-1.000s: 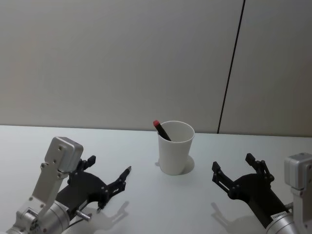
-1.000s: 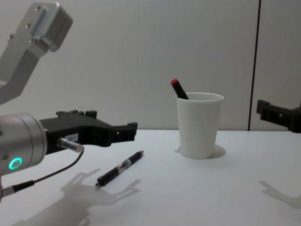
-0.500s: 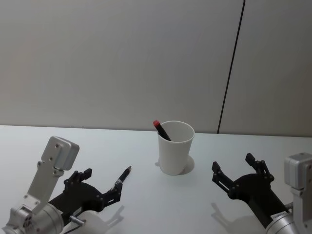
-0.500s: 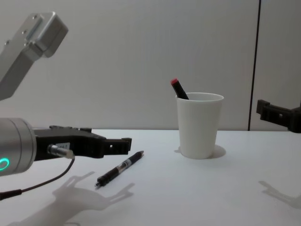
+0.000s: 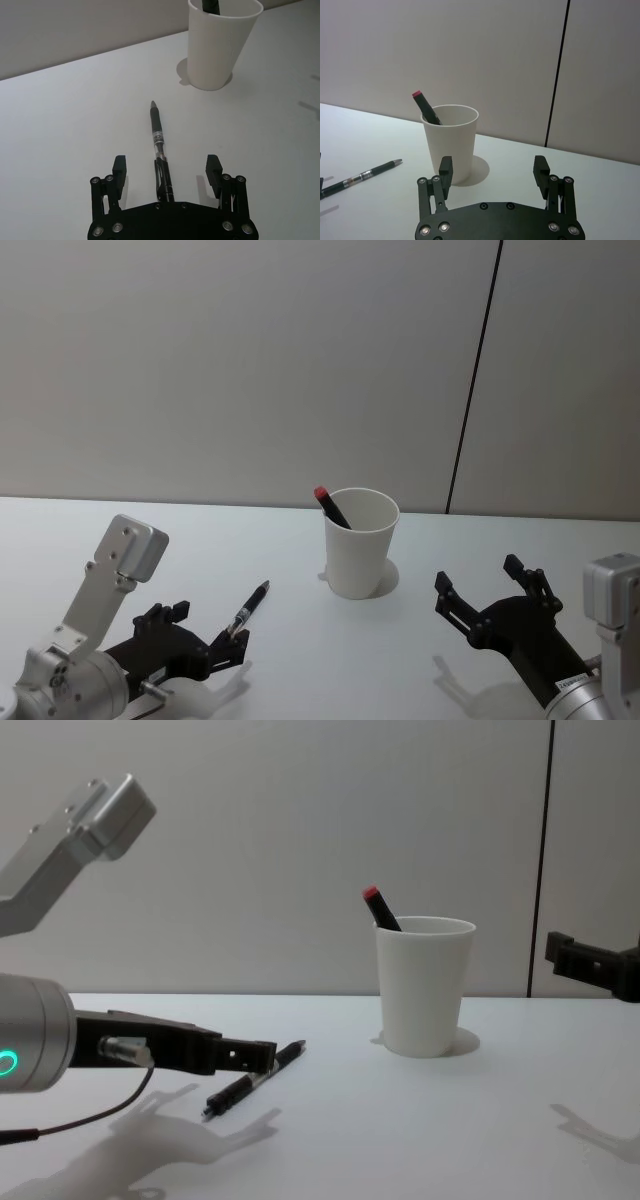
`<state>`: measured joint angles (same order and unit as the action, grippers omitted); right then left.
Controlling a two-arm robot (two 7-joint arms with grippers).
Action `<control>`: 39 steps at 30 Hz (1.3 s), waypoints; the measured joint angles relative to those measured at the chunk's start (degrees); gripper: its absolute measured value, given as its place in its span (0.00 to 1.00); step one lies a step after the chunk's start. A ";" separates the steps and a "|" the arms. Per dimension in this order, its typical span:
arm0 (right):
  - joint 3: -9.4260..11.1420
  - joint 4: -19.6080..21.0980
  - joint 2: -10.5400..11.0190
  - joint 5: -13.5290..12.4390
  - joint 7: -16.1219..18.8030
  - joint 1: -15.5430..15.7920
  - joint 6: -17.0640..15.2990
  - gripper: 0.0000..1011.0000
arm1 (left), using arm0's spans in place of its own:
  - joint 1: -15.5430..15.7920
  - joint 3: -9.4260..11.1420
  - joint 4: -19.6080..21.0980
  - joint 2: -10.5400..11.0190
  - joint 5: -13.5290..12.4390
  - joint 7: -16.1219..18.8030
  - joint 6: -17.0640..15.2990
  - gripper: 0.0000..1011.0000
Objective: Place the pen into the pen holder.
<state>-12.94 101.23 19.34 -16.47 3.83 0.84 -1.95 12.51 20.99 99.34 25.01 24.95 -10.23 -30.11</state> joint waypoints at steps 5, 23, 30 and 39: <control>0.00 0.00 0.00 0.00 0.00 0.00 0.00 0.99 | 1.33 0.45 -1.35 -0.13 0.13 -1.13 -1.64 0.99; 0.00 0.00 0.00 0.00 0.00 0.00 0.00 0.99 | 4.68 1.63 -5.37 -1.50 -0.15 -3.40 -4.20 0.99; 0.00 0.00 0.00 0.00 0.00 0.00 0.00 0.99 | 5.24 1.66 -6.33 -1.91 -0.27 -3.86 -4.62 0.99; 0.00 0.00 0.00 0.00 0.00 0.00 0.00 0.99 | 5.86 1.67 -7.40 -2.29 -0.46 -4.62 -5.39 0.99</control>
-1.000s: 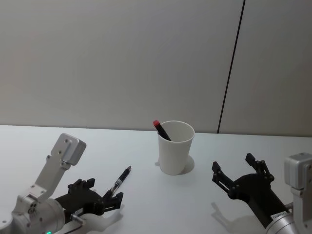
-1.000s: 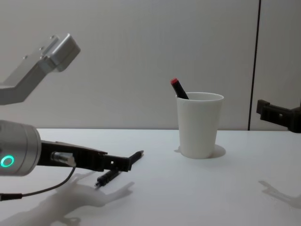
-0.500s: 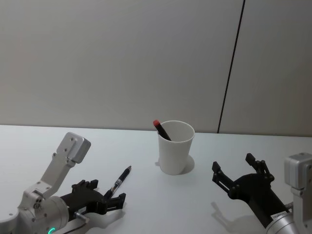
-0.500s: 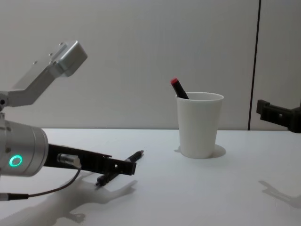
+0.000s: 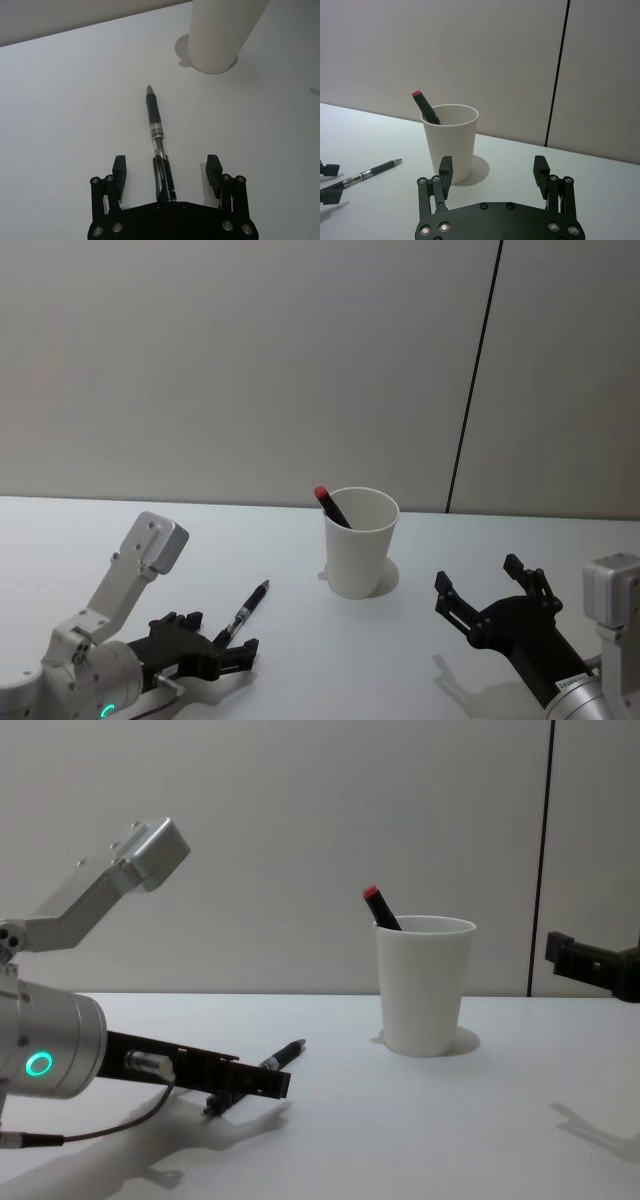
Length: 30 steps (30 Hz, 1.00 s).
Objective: Place the pen into the pen holder.
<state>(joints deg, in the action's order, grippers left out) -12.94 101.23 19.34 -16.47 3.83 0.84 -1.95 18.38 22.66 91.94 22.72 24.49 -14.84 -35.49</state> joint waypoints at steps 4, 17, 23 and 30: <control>0.00 0.00 0.00 0.00 0.00 0.00 0.00 0.99 | 0.22 0.04 -0.34 -0.14 -0.24 -0.21 -0.23 0.99; 0.00 0.00 0.00 0.00 0.00 0.00 0.00 0.99 | 0.50 0.12 -0.77 -0.33 -0.55 -0.50 -0.57 0.96; 0.00 0.00 0.00 0.00 0.00 0.00 0.00 0.99 | 0.55 0.12 -0.84 -0.35 -0.61 -0.56 -0.63 0.85; 0.00 0.00 0.00 0.00 0.00 0.00 0.00 0.99 | 0.59 0.12 -0.90 -0.38 -0.67 -0.61 -0.68 0.61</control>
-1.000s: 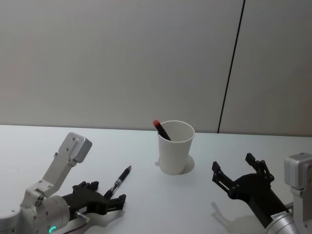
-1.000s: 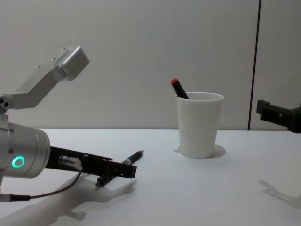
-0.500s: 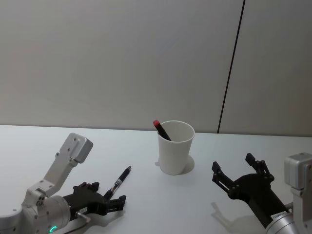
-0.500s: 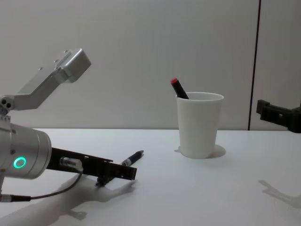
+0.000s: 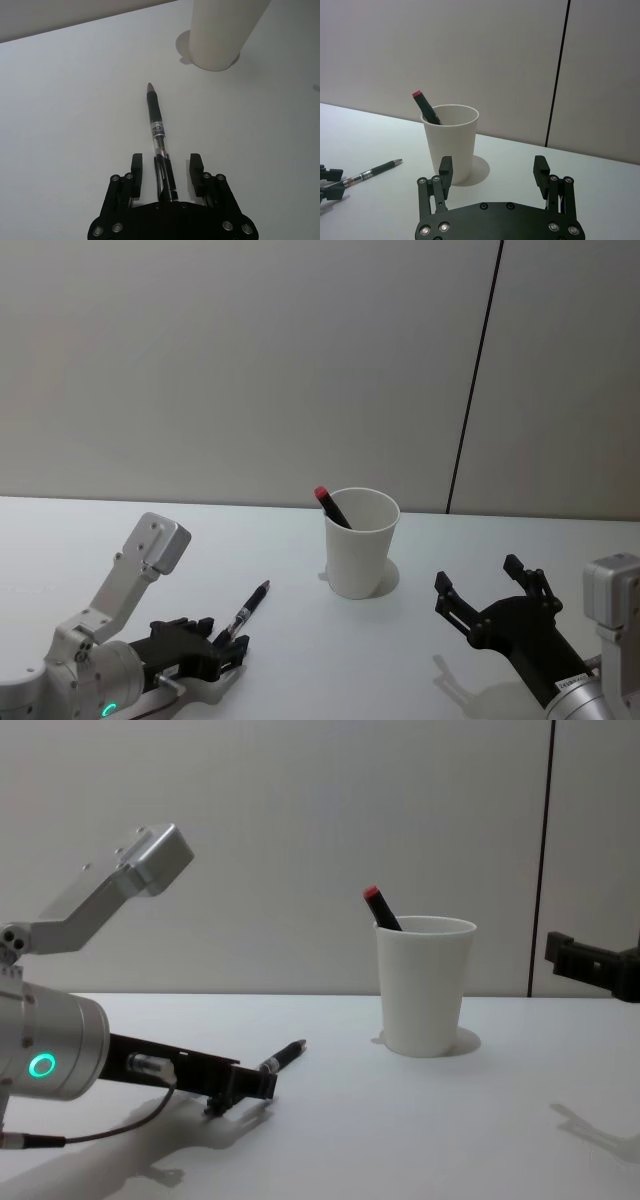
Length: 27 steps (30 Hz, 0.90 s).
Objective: Place the pen into the pen holder.
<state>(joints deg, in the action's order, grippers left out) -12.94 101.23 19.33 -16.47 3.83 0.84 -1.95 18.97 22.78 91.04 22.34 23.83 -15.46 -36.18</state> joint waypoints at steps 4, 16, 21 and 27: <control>0.00 0.00 0.00 0.00 0.00 0.00 0.00 0.99 | 0.01 0.00 -0.03 -0.03 -0.01 -0.03 -0.03 0.49; 0.00 0.00 0.00 0.00 0.00 0.00 0.00 0.99 | 0.04 0.00 -0.08 -0.05 -0.02 -0.08 -0.10 0.17; 0.00 0.00 0.00 0.00 0.00 0.00 0.00 0.99 | 0.04 0.00 -0.09 -0.05 -0.01 -0.08 -0.10 0.17; 0.00 0.00 0.00 0.00 0.00 0.00 0.00 0.99 | 0.04 -0.01 -0.08 -0.05 -0.02 -0.07 -0.10 0.17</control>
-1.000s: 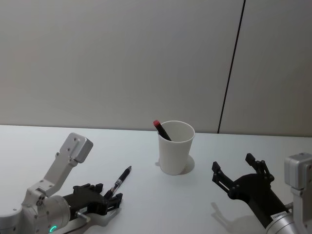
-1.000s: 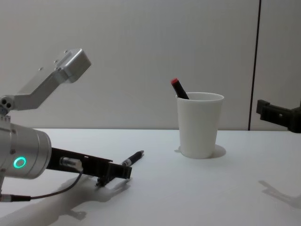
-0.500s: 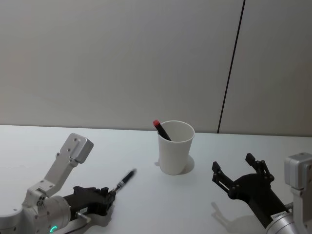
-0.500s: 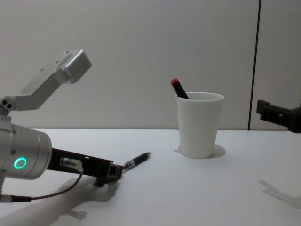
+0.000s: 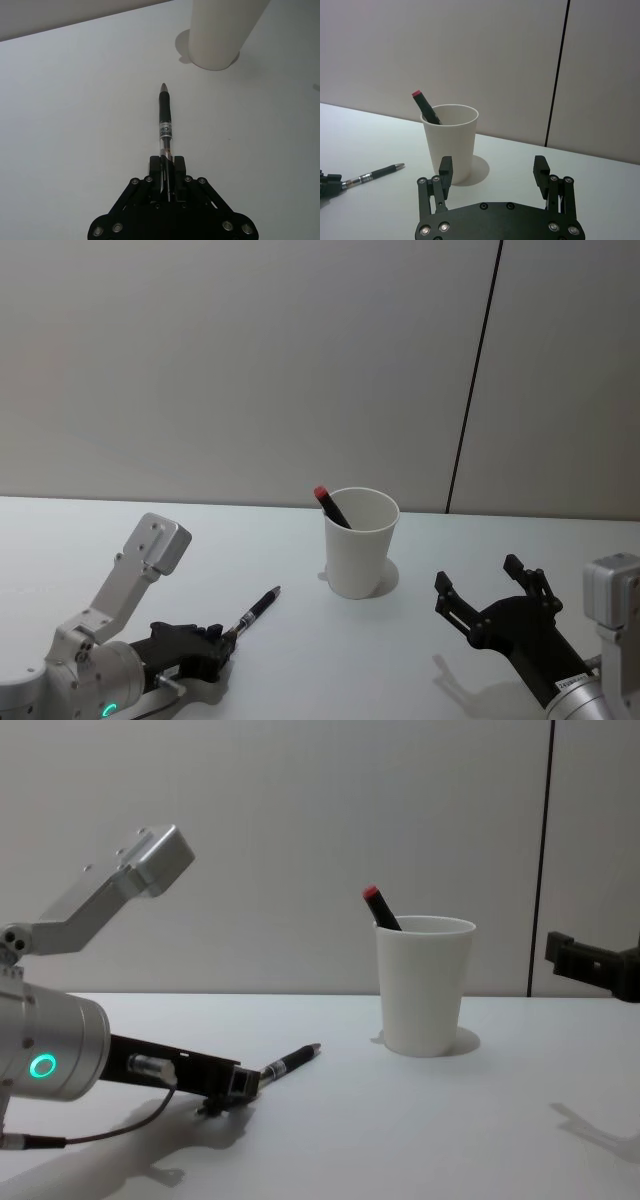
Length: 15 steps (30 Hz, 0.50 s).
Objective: Place the pen into the pen holder.
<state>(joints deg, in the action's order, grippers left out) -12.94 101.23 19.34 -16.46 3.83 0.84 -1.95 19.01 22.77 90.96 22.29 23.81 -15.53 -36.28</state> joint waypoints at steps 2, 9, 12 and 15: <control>0.00 0.00 0.00 0.00 0.00 0.00 0.00 0.99 | -0.01 -0.02 0.00 -0.01 -0.01 0.00 0.00 0.17; 0.00 0.00 0.00 0.00 0.00 0.00 0.00 0.99 | -0.57 -0.80 0.07 -0.42 0.06 0.03 2.05 0.17; 0.00 0.00 0.00 0.00 0.00 0.00 0.00 0.99 | -0.94 -1.25 0.15 -0.64 0.25 0.10 3.48 0.17; 0.00 0.00 0.00 0.00 0.00 0.00 0.00 0.99 | -1.64 -2.16 0.38 -1.05 0.72 0.22 6.18 0.17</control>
<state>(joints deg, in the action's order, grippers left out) -12.94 101.23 19.34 -16.46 3.83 0.84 -1.95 17.36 20.61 91.35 21.24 24.52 -15.31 -30.10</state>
